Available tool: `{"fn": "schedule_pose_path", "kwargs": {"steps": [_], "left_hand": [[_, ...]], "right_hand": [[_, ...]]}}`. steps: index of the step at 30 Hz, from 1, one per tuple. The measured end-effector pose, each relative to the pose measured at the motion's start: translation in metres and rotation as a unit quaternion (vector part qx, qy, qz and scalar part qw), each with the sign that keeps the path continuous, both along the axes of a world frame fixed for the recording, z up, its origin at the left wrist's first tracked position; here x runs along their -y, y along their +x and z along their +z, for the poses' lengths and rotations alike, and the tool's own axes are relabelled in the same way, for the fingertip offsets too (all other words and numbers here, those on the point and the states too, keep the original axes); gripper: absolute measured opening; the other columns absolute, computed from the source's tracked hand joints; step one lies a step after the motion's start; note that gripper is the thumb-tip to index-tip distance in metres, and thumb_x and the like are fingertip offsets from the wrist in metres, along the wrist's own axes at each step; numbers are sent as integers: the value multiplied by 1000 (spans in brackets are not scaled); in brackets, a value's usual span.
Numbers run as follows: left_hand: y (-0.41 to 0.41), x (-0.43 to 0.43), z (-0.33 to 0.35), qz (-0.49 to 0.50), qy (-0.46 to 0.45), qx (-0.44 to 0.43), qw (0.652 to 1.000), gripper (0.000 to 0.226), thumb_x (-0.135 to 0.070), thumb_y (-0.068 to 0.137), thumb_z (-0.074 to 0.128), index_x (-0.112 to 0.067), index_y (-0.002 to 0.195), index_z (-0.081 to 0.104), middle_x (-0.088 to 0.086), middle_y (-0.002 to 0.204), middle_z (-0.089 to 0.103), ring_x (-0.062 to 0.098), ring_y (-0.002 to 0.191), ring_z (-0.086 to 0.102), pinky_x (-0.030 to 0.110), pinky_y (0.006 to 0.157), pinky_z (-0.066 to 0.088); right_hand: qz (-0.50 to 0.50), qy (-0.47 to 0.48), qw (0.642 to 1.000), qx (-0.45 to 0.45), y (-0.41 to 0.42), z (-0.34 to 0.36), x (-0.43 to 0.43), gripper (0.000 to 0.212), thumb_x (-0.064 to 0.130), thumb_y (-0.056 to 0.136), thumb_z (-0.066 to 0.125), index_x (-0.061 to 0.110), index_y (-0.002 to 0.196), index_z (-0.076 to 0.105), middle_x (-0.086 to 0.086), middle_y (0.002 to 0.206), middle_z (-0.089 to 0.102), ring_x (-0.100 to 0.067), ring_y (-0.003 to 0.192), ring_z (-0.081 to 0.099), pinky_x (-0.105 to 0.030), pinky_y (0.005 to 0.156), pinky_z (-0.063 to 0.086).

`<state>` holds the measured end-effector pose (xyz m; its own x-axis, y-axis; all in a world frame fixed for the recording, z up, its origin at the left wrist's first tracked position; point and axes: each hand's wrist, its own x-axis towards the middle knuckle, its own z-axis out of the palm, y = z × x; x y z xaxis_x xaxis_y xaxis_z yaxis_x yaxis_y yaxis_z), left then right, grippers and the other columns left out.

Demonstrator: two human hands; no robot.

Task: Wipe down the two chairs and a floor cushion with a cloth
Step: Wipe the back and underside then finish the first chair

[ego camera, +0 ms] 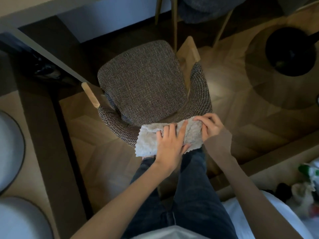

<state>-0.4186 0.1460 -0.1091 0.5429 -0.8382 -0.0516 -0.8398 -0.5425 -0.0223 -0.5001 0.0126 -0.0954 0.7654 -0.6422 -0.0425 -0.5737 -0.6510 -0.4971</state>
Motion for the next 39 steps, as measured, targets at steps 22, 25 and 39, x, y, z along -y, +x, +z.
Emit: {"fn": "schedule_pose_path", "kwargs": {"steps": [22, 25, 39], "left_hand": [[5, 242, -46, 272, 192, -136, 933, 84, -46, 93, 51, -2, 149, 6, 12, 129, 35, 27, 115, 39, 38, 93, 36], [23, 267, -72, 298, 191, -174, 919, 90, -46, 92, 53, -3, 150, 0, 14, 134, 30, 28, 119, 37, 40, 97, 35], [157, 317, -111, 338, -280, -270, 857, 67, -15, 98, 50, -9, 152, 11, 16, 139, 37, 30, 120, 44, 44, 102, 39]], "right_hand": [[192, 153, 967, -70, 81, -89, 220, 29, 3, 92, 52, 24, 100, 71, 0, 107, 63, -19, 92, 62, -36, 79, 51], [169, 154, 971, -68, 99, -107, 241, 32, 1, 90, 50, 24, 99, 71, -1, 105, 63, -19, 92, 62, -27, 78, 46], [127, 106, 979, 120, 227, -98, 309, 33, -4, 92, 47, 14, 111, 68, -8, 116, 58, -9, 103, 54, -2, 87, 35]]}}
